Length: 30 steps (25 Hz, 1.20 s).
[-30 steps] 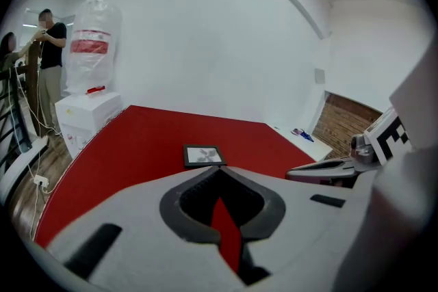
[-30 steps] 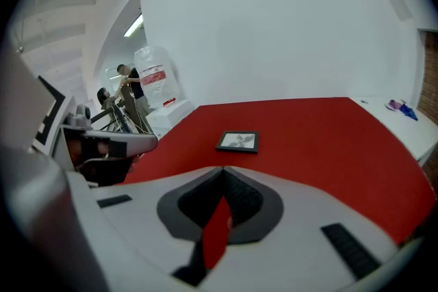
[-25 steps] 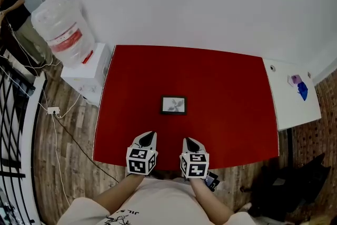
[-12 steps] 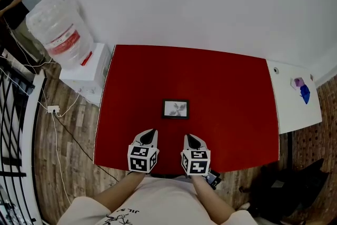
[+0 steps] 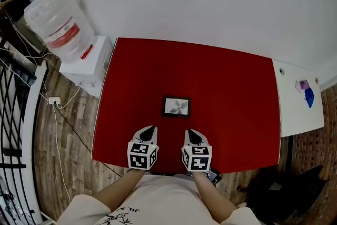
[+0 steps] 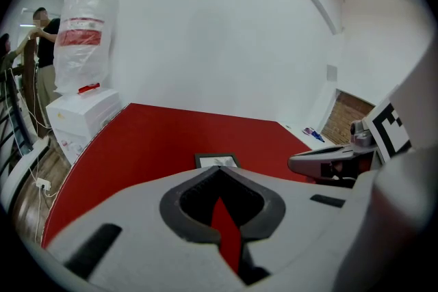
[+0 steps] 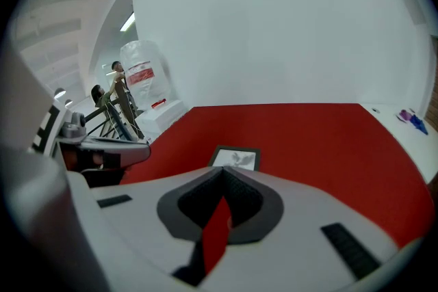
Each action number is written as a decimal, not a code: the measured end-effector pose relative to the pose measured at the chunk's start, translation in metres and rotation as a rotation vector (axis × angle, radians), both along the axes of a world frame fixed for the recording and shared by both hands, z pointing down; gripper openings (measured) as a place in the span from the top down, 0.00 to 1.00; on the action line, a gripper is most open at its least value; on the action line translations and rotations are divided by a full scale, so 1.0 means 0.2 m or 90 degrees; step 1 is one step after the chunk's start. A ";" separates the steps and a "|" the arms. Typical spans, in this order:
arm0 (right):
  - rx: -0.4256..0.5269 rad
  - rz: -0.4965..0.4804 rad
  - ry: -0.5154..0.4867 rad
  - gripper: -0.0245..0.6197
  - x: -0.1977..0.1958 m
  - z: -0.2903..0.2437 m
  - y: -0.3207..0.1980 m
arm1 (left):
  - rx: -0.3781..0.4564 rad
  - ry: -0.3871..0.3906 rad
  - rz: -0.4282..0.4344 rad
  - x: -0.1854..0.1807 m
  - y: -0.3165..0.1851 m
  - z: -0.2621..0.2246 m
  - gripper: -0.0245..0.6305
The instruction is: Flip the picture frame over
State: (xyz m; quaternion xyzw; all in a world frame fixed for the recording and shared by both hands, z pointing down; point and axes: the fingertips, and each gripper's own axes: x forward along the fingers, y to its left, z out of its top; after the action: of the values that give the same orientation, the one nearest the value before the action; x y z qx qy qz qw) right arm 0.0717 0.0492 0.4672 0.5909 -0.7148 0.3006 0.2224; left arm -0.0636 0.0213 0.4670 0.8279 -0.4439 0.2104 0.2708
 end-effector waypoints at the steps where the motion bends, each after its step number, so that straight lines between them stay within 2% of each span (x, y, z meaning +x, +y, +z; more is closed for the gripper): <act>1: -0.001 -0.001 0.000 0.95 0.00 0.00 -0.01 | 0.000 -0.002 0.001 0.00 -0.01 0.00 0.97; 15: -0.011 0.013 -0.007 0.95 -0.03 0.14 -0.23 | -0.021 -0.018 0.015 -0.01 -0.22 0.16 0.97; 30: -0.033 0.017 0.006 0.95 -0.19 0.37 -0.47 | -0.053 -0.017 0.015 -0.04 -0.37 0.40 0.97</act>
State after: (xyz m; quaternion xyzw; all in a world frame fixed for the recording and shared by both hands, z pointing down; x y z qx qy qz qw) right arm 0.0328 -0.0452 0.5404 0.5962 -0.6974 0.3192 0.2372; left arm -0.0706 -0.0520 0.5479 0.8182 -0.4287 0.2431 0.2962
